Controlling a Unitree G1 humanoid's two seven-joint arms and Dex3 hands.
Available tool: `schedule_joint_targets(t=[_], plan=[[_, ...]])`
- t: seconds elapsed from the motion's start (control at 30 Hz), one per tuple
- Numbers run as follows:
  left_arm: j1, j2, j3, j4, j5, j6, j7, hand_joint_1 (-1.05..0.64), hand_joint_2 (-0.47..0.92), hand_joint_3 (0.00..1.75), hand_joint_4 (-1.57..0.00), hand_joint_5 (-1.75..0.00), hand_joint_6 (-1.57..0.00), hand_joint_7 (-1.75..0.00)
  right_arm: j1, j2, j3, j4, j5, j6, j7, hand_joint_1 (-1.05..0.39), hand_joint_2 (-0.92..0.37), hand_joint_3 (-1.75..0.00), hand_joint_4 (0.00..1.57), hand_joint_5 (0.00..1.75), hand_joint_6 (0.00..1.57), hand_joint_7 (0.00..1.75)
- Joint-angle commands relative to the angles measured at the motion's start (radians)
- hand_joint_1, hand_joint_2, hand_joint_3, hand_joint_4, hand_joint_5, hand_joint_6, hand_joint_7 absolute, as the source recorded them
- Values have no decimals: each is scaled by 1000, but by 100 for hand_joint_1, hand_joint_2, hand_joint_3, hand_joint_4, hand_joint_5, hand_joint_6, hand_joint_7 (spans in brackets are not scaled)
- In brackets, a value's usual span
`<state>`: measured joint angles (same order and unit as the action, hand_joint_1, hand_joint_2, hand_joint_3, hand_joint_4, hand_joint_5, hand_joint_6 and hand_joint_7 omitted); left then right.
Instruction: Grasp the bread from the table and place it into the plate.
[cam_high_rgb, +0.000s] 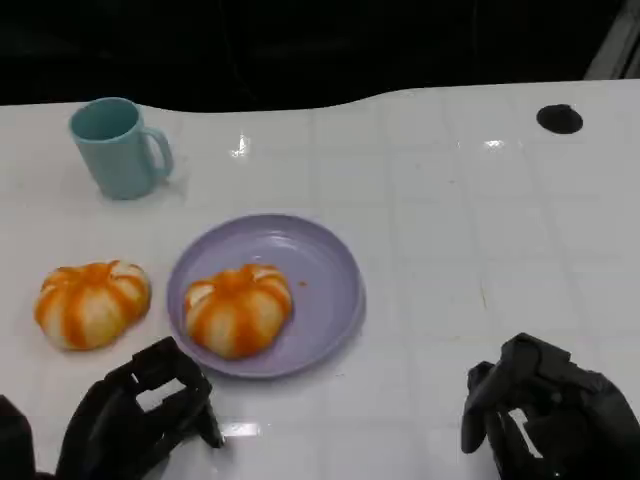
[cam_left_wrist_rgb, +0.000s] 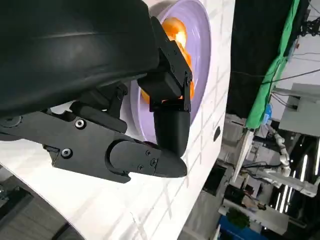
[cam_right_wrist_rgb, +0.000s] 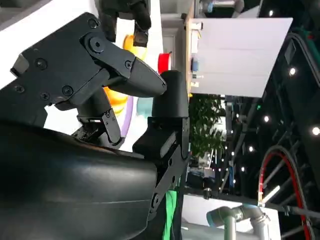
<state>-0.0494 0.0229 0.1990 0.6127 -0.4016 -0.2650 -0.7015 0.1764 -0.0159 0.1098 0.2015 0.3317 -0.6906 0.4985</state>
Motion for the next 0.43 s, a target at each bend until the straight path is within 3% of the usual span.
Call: schedule_joint_targets(t=[0.03,0.43], plan=[[8,18,12,20,-1,-6,-10,-50,92,19,-76,-169,-68,-142,-12,16,-30,38,-21,-44,-12,-25,-40,-132,80,175,71,159],[-1,26,19,43,3,-24,-18,-50,92,19,-77,-169,-70,-141,-32,31,-57,75,-58,-64,-34,-28,-39,-132,82,175,71,160]])
